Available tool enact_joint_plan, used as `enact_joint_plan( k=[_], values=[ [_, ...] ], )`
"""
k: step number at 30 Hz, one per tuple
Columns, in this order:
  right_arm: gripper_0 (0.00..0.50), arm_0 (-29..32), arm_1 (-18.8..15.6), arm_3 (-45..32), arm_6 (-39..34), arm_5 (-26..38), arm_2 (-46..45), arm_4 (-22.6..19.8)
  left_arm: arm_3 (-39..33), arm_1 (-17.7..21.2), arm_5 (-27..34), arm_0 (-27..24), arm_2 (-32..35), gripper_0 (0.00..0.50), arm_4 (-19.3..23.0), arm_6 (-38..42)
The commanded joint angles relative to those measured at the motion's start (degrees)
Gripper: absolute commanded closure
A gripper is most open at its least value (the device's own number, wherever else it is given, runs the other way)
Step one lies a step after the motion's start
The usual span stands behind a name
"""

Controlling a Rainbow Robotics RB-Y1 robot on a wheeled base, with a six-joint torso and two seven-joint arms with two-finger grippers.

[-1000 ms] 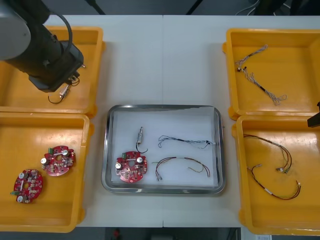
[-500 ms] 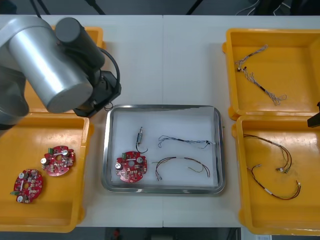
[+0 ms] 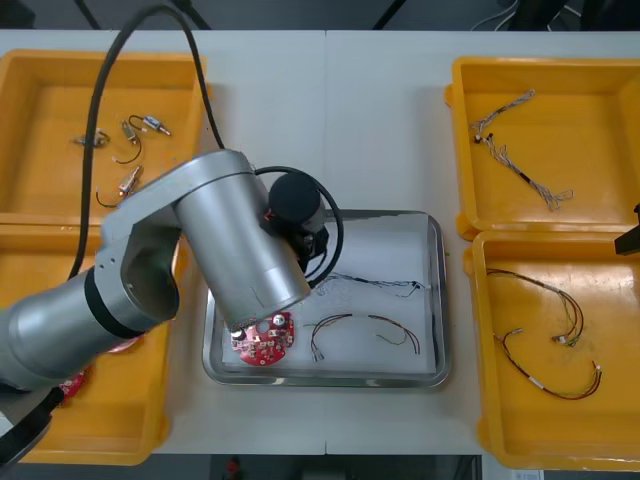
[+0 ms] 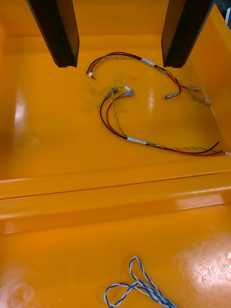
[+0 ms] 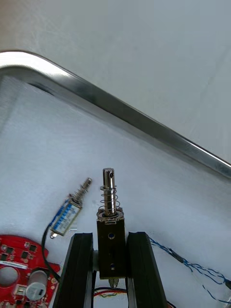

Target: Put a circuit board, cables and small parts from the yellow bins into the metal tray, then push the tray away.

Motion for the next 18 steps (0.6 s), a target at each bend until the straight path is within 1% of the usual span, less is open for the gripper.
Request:
enact_joint_plan(
  k=[1,2,3,5,9,12,18],
  values=[
    [0.000,0.4,-2.7,-0.1,0.2,-0.4,-1.7,0.3,3.6,-5.2,-1.3,0.5,-3.9,0.500,-5.1,-0.2],
    [0.000,0.4,-2.7,-0.1,0.2,-0.4,-1.7,0.3,3.6,-5.2,-1.3,0.5,-3.9,0.500,-5.1,-0.2],
    [0.000,0.4,-2.7,-0.1,0.2,-0.4,-1.7,0.3,6.5,-6.5,-3.0,0.5,-4.8,0.500,-7.2,-0.5],
    [0.000,0.4,-2.7,-0.1,0.2,-0.4,-1.7,0.3,9.3,-7.5,-4.4,0.4,-5.4,0.500,-8.6,-0.8],
    [0.000,0.4,-2.7,-0.1,0.2,-0.4,-1.7,0.3,13.4,-8.5,-7.5,0.4,-6.9,0.500,-10.1,-1.1],
    [0.000,0.4,-2.7,-0.1,0.2,-0.4,-1.7,0.3,15.1,-9.1,-8.4,0.4,-7.6,0.500,-10.3,-1.2],
    [0.000,0.4,-2.7,-0.1,0.2,-0.4,-1.7,0.3,15.1,-9.1,-8.4,0.4,-8.9,0.500,-9.7,-1.1]
  ],
)
